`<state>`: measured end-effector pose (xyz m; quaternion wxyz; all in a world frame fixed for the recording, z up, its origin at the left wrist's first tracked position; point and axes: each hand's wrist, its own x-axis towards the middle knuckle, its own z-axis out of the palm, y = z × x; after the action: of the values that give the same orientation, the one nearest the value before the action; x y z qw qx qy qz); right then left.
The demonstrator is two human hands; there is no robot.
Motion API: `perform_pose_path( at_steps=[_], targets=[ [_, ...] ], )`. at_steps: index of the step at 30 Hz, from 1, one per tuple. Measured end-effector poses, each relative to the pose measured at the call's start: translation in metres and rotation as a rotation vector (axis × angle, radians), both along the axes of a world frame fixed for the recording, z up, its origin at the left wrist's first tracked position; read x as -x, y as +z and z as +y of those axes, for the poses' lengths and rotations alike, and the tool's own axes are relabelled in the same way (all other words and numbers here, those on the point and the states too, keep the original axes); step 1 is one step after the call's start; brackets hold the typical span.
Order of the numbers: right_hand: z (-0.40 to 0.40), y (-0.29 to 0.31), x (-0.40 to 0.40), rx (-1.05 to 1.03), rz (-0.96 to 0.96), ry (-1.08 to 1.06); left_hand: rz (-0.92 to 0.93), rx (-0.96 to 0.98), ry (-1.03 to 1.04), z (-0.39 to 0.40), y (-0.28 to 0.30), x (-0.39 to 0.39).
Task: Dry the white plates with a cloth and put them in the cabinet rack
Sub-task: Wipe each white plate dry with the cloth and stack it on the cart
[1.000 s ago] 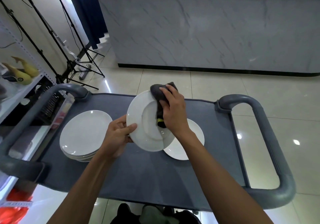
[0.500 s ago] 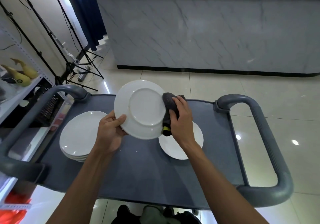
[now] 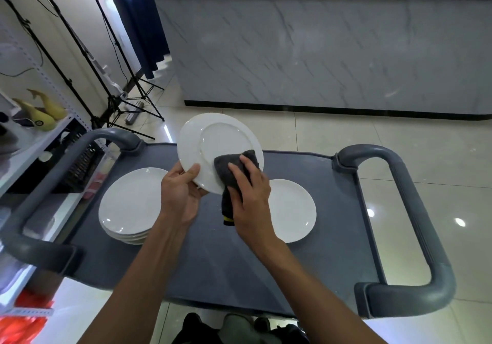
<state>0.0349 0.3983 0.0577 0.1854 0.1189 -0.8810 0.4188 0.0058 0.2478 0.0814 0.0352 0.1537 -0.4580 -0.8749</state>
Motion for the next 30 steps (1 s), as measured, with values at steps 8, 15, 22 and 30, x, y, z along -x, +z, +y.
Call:
perform_pose_path(
  at_steps=[8,15,22,30],
  targets=[
    [0.004,-0.02,-0.007,-0.135,0.113,0.109,-0.034,-0.032,0.0,-0.001,-0.005,-0.007],
    [0.035,-0.015,0.019,0.056,-0.051,-0.061,0.007,0.002,-0.085,-0.013,-0.01,-0.01],
    [0.065,0.011,0.051,0.08,-0.132,-0.114,-0.018,0.113,-0.211,-0.016,-0.014,-0.014],
    [0.065,0.034,0.072,-0.054,-0.108,-0.075,-0.001,0.203,-0.285,-0.002,-0.012,-0.019]
  ],
)
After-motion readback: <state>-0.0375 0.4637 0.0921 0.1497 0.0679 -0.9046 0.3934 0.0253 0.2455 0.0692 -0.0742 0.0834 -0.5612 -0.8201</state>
